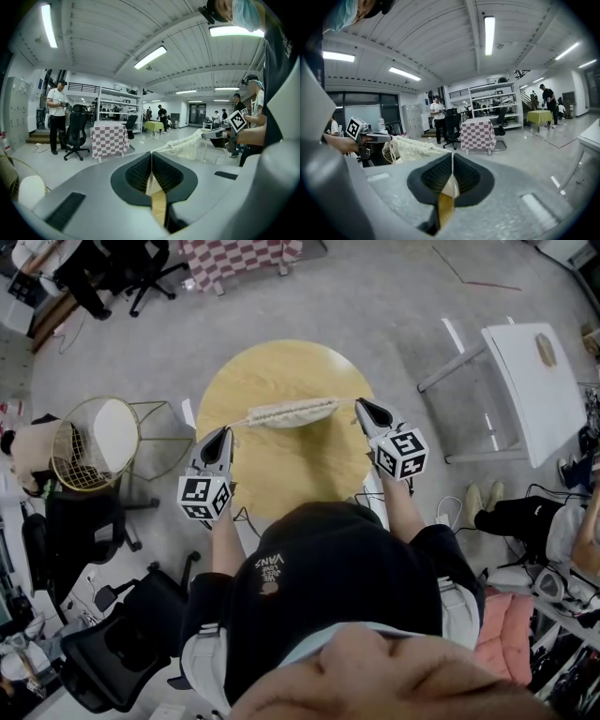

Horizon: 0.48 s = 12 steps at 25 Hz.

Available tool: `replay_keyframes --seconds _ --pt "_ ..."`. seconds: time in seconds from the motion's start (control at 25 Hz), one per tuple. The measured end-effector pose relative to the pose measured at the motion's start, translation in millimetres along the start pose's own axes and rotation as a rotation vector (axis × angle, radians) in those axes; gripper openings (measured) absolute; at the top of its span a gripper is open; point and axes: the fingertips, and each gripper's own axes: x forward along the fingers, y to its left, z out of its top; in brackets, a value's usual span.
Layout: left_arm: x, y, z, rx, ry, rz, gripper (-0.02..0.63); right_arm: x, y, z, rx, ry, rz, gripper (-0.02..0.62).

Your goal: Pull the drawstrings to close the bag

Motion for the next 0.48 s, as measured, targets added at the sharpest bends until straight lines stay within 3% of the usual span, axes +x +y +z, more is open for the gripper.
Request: replay_keyframes --seconds 0.48 --pt "-4 6 -4 -0.028 0.006 0.017 0.017 -4 -13 -7 0.031 0.013 -0.037 0.003"
